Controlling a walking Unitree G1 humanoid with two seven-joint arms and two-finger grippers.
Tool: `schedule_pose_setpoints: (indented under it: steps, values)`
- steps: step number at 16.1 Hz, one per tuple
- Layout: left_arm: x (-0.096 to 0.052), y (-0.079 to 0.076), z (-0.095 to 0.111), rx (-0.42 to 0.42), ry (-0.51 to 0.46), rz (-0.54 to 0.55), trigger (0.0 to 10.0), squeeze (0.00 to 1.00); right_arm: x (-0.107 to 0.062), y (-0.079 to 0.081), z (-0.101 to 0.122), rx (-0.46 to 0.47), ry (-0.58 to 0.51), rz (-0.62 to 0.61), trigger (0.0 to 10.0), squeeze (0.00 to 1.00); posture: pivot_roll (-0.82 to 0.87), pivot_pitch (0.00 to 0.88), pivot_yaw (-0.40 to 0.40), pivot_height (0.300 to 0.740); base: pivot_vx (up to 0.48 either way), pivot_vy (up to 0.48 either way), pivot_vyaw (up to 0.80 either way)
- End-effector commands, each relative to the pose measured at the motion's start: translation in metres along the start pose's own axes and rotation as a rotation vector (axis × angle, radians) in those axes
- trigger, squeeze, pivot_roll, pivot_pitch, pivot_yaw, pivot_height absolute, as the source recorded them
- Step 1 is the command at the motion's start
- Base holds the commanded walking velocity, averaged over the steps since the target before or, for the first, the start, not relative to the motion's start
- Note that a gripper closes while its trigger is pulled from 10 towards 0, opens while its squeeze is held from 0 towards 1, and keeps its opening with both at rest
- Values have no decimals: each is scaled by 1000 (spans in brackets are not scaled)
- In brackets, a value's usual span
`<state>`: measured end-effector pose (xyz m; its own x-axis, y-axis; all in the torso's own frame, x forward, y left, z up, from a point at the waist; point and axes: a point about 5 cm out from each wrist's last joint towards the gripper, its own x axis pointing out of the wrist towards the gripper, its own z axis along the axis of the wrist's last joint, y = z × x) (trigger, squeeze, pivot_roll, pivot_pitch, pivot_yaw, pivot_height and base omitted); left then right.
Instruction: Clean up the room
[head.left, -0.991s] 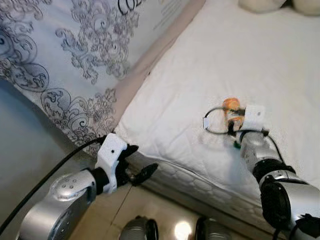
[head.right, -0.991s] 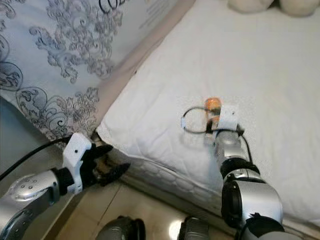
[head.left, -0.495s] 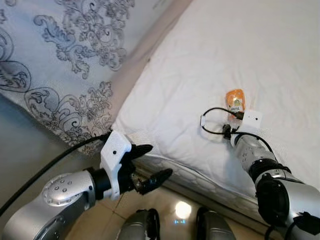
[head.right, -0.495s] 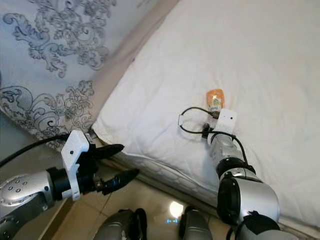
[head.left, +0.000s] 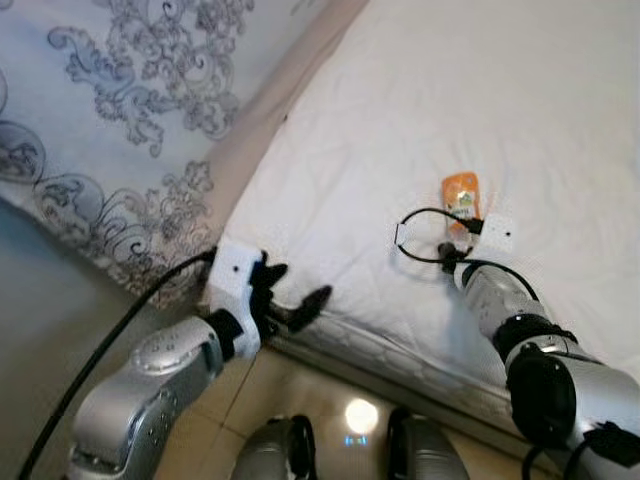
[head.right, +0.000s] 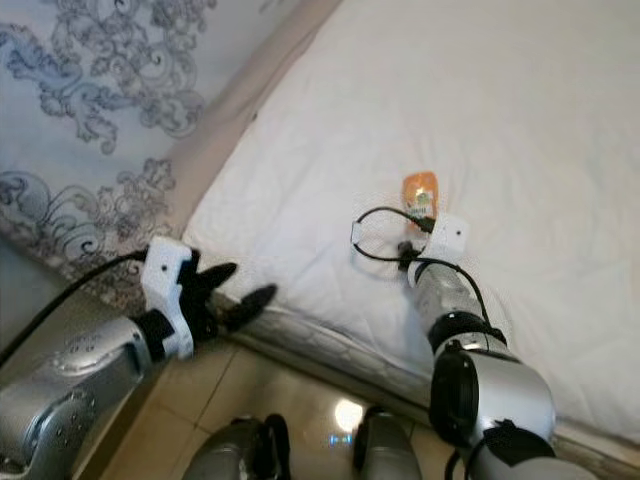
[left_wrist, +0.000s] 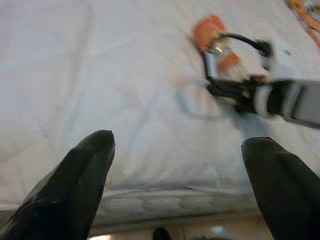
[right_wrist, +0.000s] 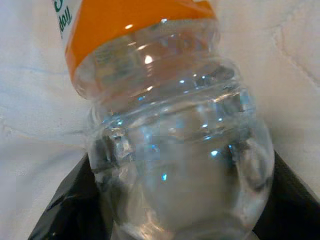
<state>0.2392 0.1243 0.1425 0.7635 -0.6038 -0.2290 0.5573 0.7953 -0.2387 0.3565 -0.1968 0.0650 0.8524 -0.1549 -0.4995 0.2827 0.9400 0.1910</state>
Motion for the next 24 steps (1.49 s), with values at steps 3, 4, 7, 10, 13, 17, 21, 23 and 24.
schedule_pose_setpoints:
  steps: [3, 4, 7, 10, 13, 17, 21, 23, 24]
  values:
    - [18, 12, 0, 19, -47, 76, 10000, 0, -1, 4, -11, -18, 27, 22, 0, 0, 54, 133, 104, 732, 0, 0, 0]
    - [21, 13, 1, 40, -53, 92, 10000, 0, 0, 4, -5, -40, -6, 21, 0, 0, 52, 122, 103, 732, 0, 0, 0]
    - [40, 25, 2, 51, -119, 157, 10000, 0, -4, 15, 45, -186, -289, 38, 0, 0, -1, 0, 94, 732, 0, 0, 0]
    - [42, 42, 0, 69, -179, 274, 10000, 0, -19, -7, 64, -190, -561, -44, 0, 0, -53, 0, 71, 732, 0, 0, 0]
    - [40, 48, 2, 101, -263, 310, 10000, 0, -44, -23, 41, -329, -704, -148, 0, 0, -90, 0, 58, 732, 0, 0, 0]
    - [50, 43, 7, 32, -378, 316, 10000, 0, -73, -25, -38, -431, -556, -93, 10000, 0, -161, 0, 71, 732, 157, -261, 0]
    - [49, 38, -4, 39, -393, 297, 10000, 0, -81, -23, -12, -343, -626, -113, 10000, 0, -159, 0, 73, 732, 305, -368, 0]
    - [43, 43, -13, 20, -398, 330, 10000, 0, -89, -28, -23, -310, -598, -97, 10000, 0, -156, 0, 72, 732, 300, -371, 0]
    - [45, 43, -15, 9, -398, 331, 10000, 0, -88, -24, -24, -297, -591, -72, 10000, 0, -160, 0, 72, 732, 296, -375, 0]
